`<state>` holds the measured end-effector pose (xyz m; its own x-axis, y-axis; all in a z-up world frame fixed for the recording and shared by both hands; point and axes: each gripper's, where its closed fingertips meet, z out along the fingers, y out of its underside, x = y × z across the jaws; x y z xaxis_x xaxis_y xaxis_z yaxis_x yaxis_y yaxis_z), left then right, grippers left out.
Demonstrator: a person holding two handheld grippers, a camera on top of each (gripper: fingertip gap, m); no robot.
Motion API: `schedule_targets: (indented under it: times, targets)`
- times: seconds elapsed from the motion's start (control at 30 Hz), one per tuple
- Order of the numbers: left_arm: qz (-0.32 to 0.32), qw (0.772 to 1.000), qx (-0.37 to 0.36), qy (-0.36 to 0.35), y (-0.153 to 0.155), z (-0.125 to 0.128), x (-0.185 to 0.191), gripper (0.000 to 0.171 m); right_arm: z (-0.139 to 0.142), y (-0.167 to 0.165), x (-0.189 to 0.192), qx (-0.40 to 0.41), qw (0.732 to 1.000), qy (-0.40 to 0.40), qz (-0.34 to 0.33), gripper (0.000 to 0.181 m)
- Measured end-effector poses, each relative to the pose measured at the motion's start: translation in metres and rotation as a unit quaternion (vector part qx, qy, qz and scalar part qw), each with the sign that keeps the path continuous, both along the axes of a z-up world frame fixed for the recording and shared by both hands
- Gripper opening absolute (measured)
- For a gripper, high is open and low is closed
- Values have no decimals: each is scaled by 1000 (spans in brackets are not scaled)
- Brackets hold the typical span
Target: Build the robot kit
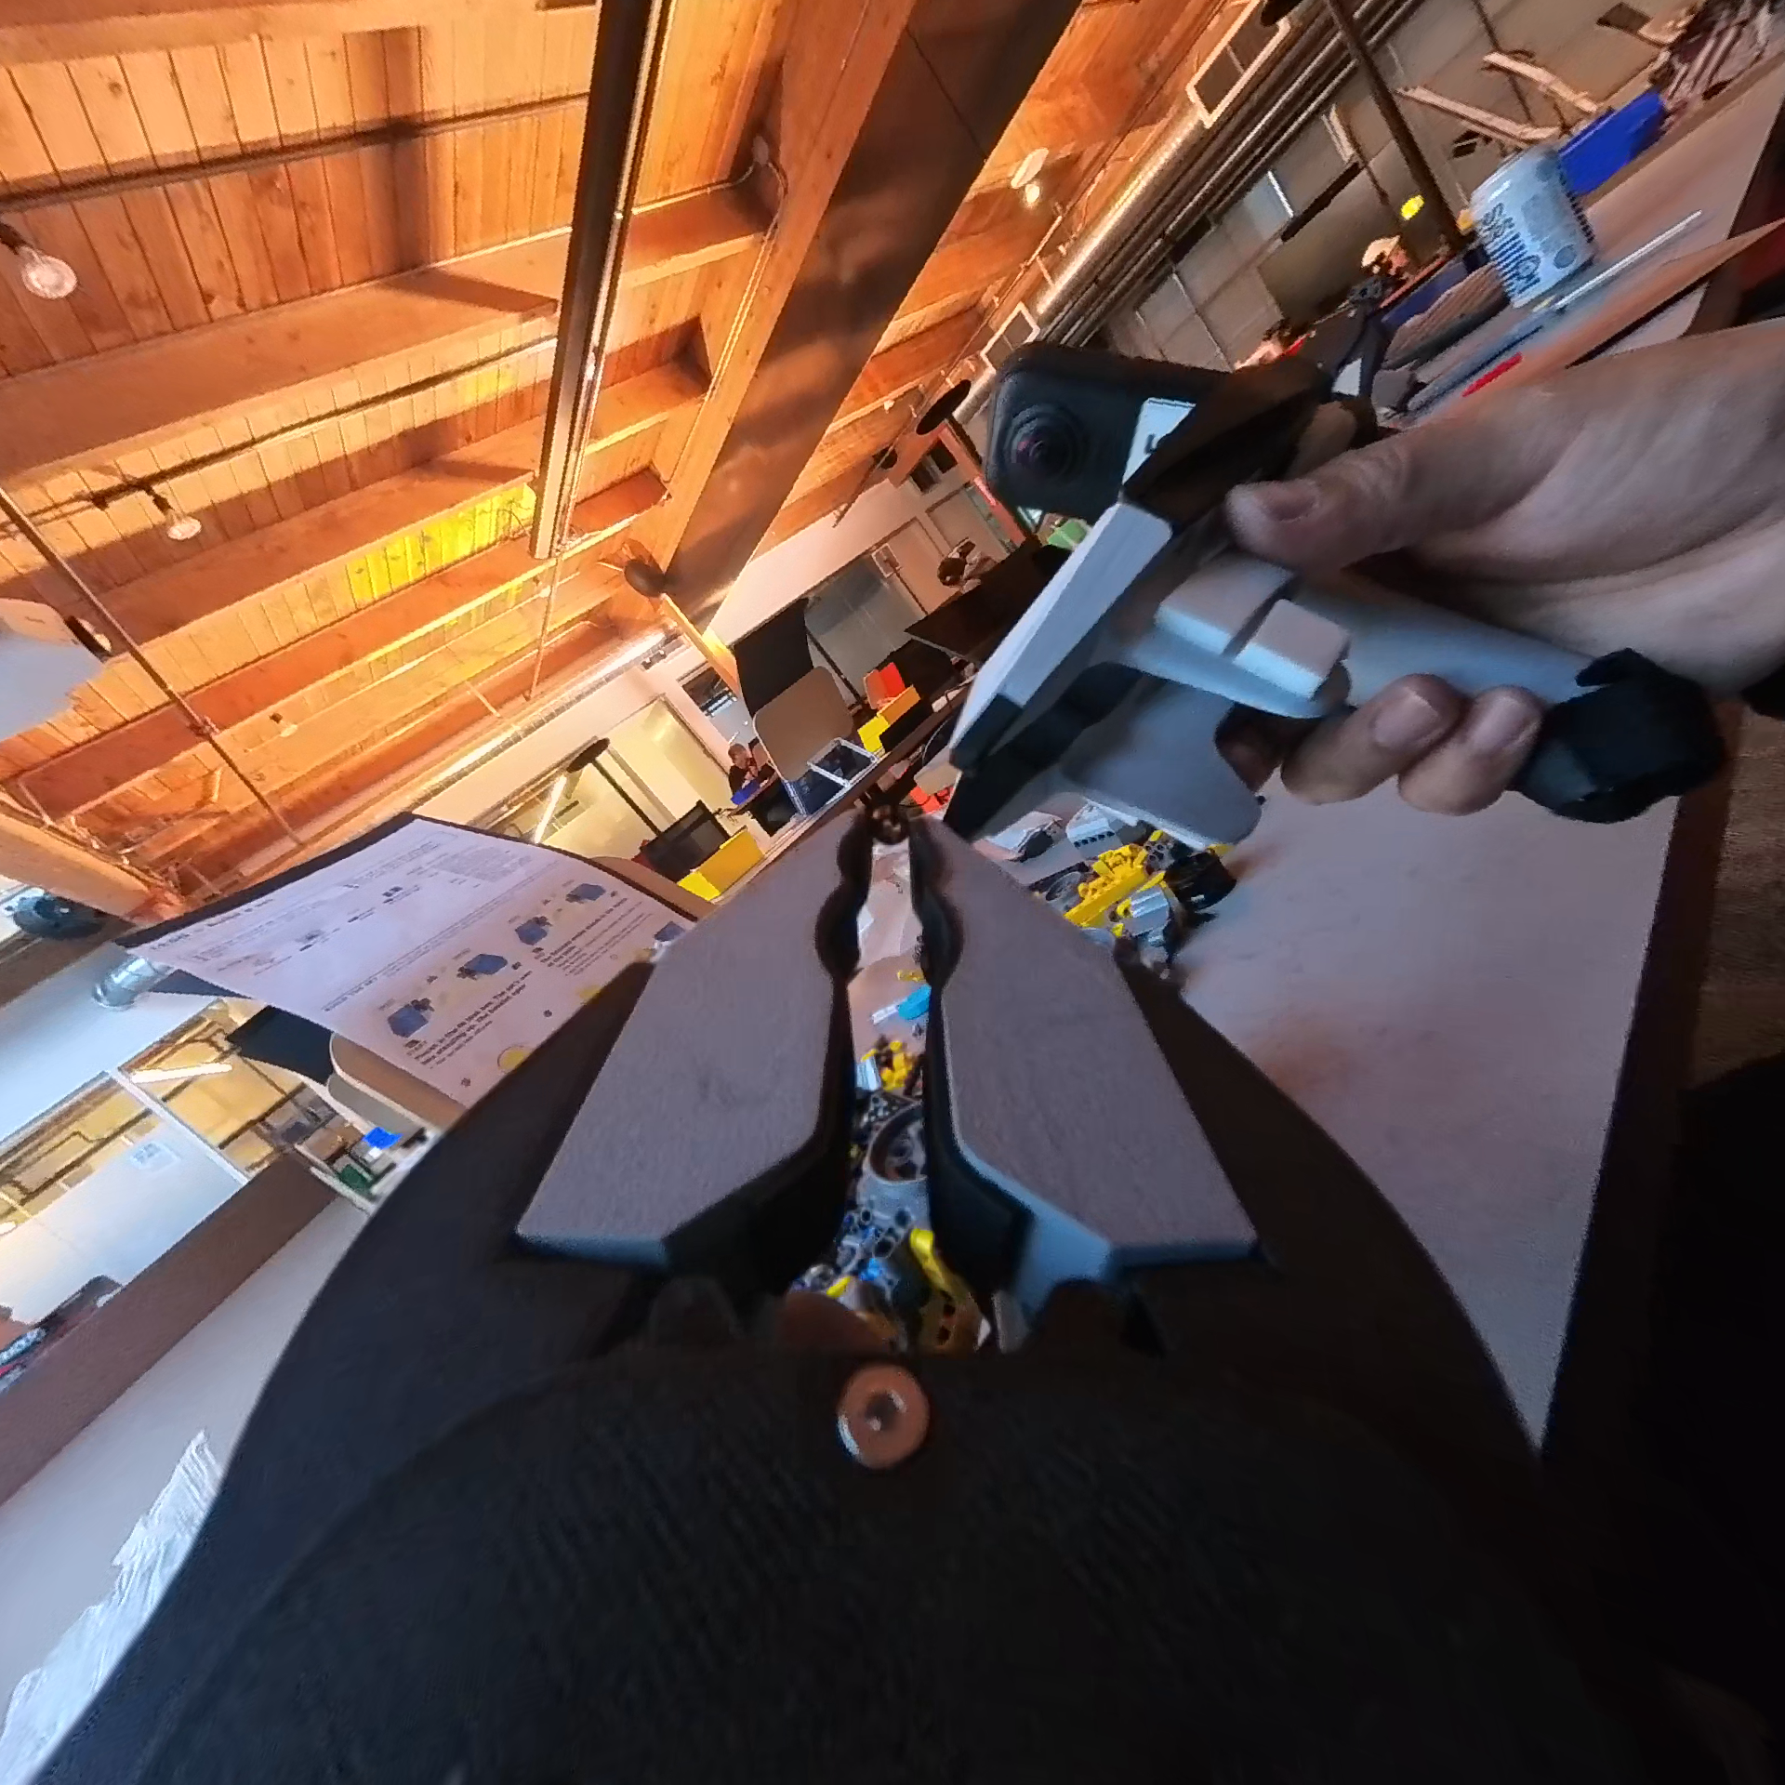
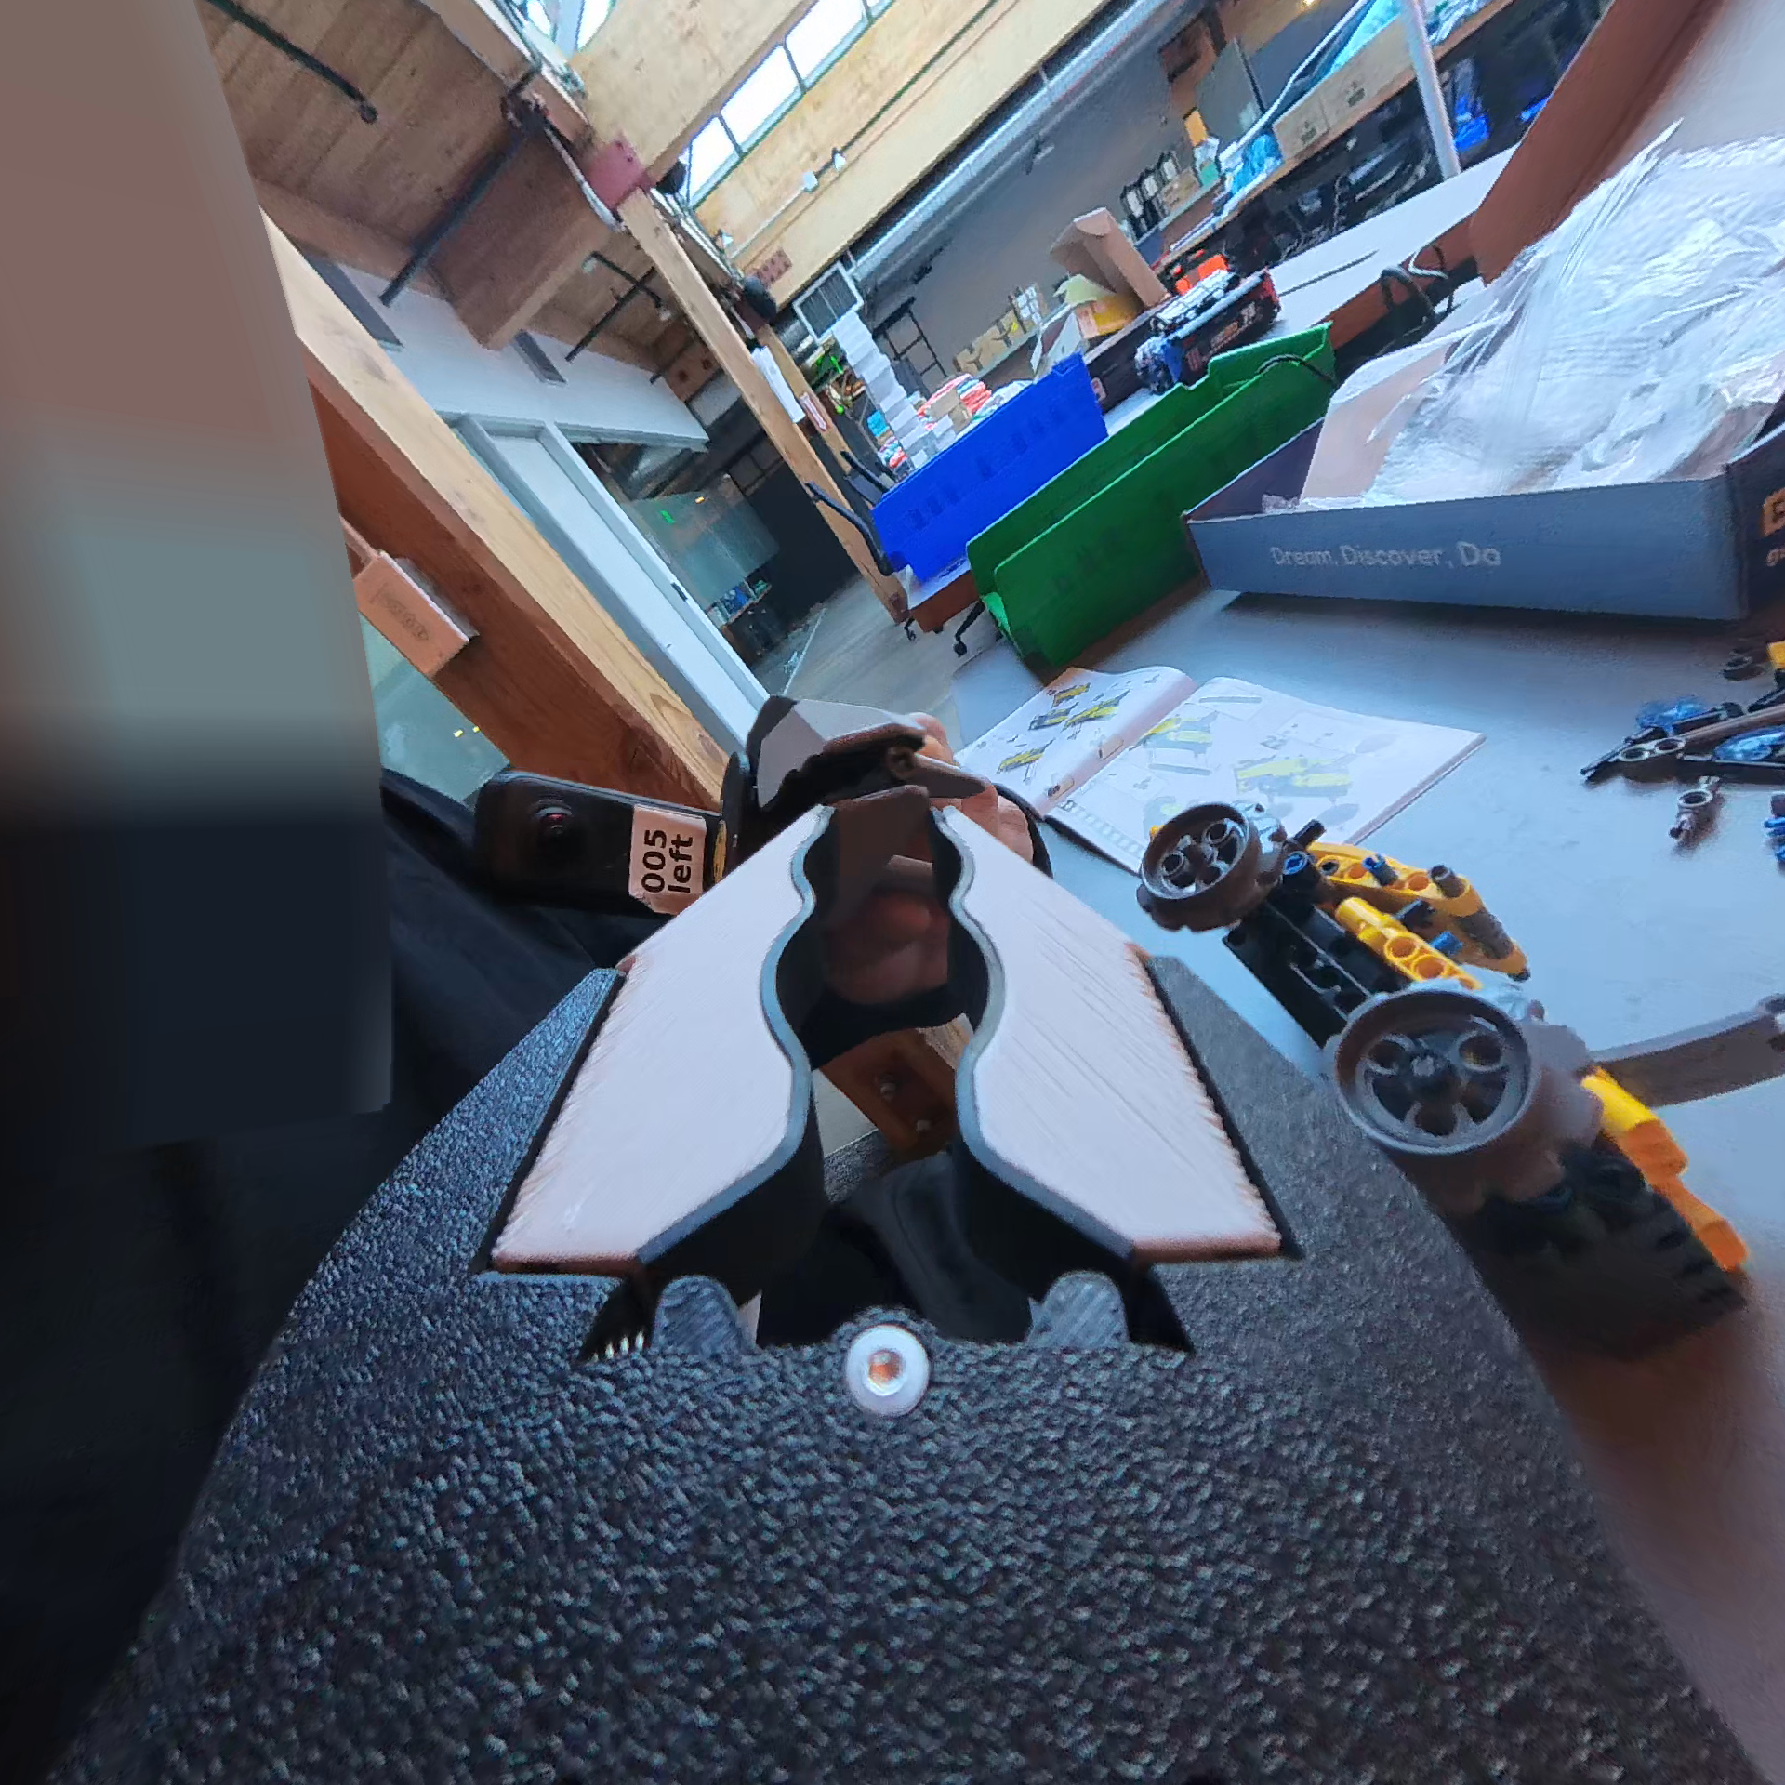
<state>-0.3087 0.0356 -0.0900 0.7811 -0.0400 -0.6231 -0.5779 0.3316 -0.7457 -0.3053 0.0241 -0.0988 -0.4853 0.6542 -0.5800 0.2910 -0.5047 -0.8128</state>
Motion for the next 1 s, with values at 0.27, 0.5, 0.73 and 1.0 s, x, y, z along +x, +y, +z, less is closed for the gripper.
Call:
schedule_targets:
  times: [0.27, 0.5, 0.73, 1.0]
  targets:
    - [-27, 1000, 1, 9, -2, -8, 13, 3, -4, -4, 8, 15, 1000, 5, 20, 21]
    - [-39, 999, -16, -3, -1, -20, 13, 4, -9, -4, 6, 36, 999, 8, 38, 21]
    - [-38, 999, -17, -12, 1, -21, 5, 4, -12, 5, 3, 67, 996, 31, 50, 21]
    - [-7, 998, -28, -53, -3, -15, -30, 4, -8, 58, 9, 152, 986, 75, 1, 21]
